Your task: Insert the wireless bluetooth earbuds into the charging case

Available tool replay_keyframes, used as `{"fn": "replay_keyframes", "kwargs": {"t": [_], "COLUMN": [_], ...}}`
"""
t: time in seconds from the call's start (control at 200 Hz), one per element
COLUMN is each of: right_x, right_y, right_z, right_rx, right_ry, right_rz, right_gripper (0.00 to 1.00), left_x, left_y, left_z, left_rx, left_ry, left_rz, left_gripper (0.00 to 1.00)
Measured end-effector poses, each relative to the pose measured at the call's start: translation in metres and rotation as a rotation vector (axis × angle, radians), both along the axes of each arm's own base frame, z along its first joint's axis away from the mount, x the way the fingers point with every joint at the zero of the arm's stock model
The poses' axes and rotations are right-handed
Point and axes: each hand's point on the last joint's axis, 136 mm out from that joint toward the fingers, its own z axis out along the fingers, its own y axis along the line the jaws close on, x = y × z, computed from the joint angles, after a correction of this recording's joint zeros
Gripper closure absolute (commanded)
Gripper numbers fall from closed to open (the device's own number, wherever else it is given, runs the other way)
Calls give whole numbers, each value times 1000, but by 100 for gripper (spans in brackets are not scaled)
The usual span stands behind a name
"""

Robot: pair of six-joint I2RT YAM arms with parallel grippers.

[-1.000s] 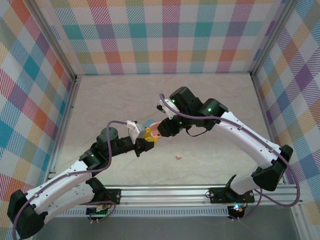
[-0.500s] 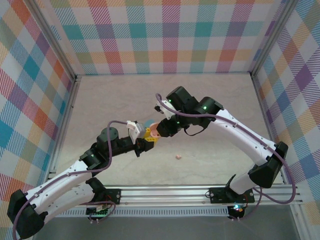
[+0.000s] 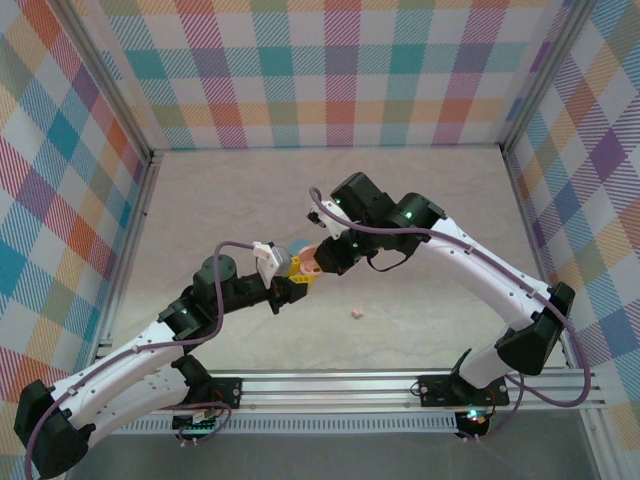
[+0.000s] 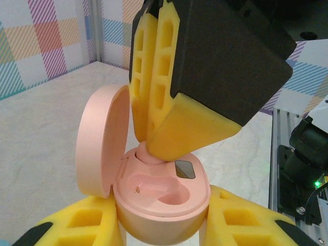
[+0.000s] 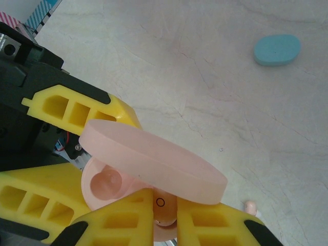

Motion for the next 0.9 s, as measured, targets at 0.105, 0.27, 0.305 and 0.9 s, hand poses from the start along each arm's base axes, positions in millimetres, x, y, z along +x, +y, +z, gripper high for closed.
{"fn": "replay_keyframes", "kwargs": {"t": [0.105, 0.27, 0.305, 0.9], "right_x": [2, 2, 2, 5], "right_y": [0, 0, 0, -3], "right_z": [3, 8, 9, 28], "right_rx": [4, 12, 14, 41], "right_ry": [-9, -16, -19, -41], "right_rz": [-7, -15, -15, -54], "right_gripper": [84, 84, 84, 84], "left_x": [0, 0, 0, 0], "left_y": [1, 1, 1, 2], "left_z": [2, 5, 6, 8], "left_rx": [-5, -13, -14, -20], "left_ry": [-6, -15, -17, -23], "left_rz": [3, 7, 8, 10], "left_gripper": [78, 78, 78, 77]}}
